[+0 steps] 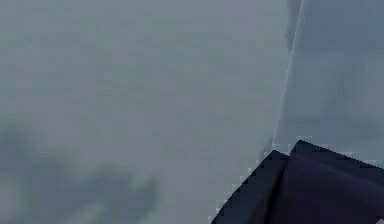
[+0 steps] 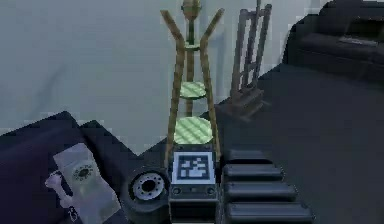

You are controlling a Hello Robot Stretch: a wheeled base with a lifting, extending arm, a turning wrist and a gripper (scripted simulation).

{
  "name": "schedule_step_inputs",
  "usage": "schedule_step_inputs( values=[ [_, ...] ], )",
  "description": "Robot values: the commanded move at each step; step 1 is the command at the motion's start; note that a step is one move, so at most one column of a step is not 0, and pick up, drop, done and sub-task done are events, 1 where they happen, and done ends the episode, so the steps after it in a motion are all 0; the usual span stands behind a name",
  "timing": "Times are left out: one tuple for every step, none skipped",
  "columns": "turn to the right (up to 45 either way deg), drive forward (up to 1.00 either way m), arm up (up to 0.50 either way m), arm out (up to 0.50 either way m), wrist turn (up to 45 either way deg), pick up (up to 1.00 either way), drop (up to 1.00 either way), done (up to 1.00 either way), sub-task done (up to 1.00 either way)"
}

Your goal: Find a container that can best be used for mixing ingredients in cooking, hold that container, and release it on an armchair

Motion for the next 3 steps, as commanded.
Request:
schedule_step_inputs(
  values=[
    [36.0, 0.0, 0.0, 0.0, 0.0, 0.0, 0.0, 0.0, 0.0],
    [-45.0, 0.0, 0.0, 0.0, 0.0, 0.0, 0.0, 0.0, 0.0],
    [-15.0, 0.0, 0.0, 0.0, 0.0, 0.0, 0.0, 0.0, 0.0]
  ],
)
